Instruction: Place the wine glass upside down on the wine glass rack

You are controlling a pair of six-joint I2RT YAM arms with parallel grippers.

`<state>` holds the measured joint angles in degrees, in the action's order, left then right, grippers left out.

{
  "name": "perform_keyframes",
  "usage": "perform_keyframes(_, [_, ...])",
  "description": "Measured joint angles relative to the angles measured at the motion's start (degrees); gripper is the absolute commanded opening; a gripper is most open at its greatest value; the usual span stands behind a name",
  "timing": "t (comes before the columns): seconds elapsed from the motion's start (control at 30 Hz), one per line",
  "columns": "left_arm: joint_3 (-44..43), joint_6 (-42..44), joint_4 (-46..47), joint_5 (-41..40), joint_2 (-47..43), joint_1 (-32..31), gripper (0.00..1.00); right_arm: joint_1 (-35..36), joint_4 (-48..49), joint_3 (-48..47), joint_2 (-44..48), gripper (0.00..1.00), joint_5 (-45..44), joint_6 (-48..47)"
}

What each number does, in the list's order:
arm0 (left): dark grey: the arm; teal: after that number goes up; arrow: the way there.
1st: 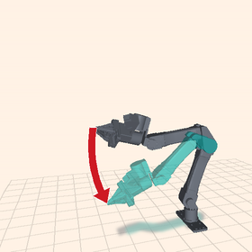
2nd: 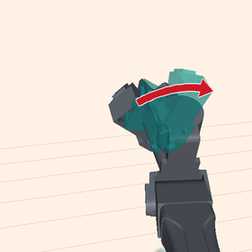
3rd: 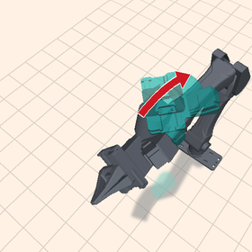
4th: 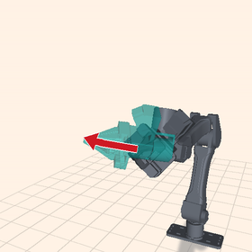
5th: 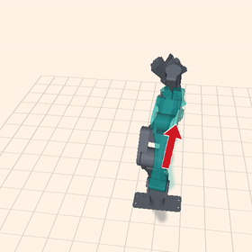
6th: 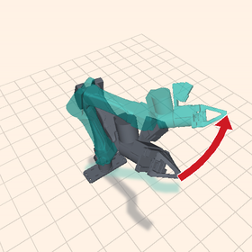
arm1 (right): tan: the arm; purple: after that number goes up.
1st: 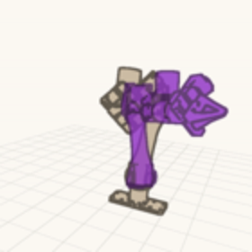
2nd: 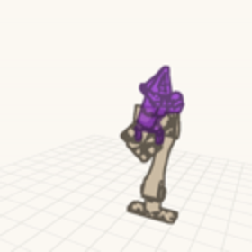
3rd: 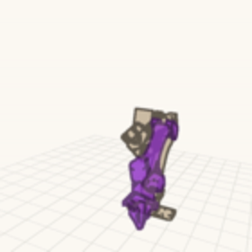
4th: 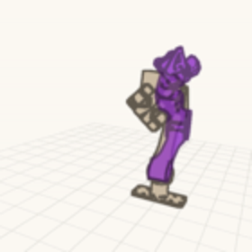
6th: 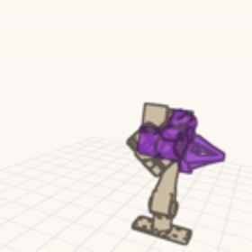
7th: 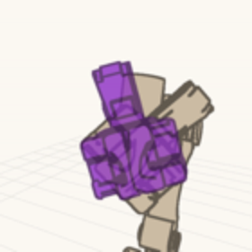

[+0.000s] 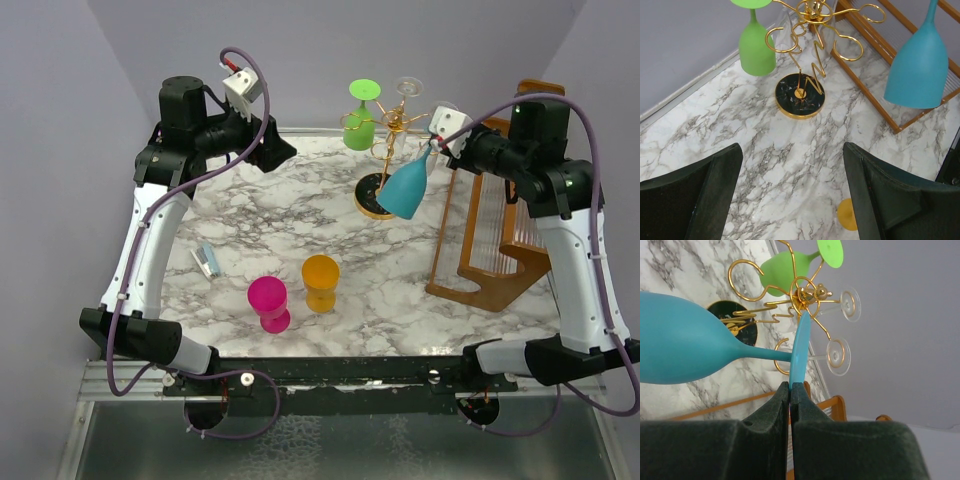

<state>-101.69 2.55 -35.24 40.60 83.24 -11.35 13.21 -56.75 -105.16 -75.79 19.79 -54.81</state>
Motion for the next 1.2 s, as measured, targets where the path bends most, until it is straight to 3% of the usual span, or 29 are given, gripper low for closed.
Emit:
perform_keyframes(0.5, [0.4, 0.0, 0.2, 0.0, -0.4, 0.0, 0.84, 0.0, -2.8, -0.4, -4.4, 0.01, 0.4, -14.5])
perform_keyframes(1.2, [0.5, -0.4, 1.2, 0.1, -0.2, 0.1, 0.84, 0.0, 5.4, 2.1, -10.0, 0.01, -1.7, -19.2])
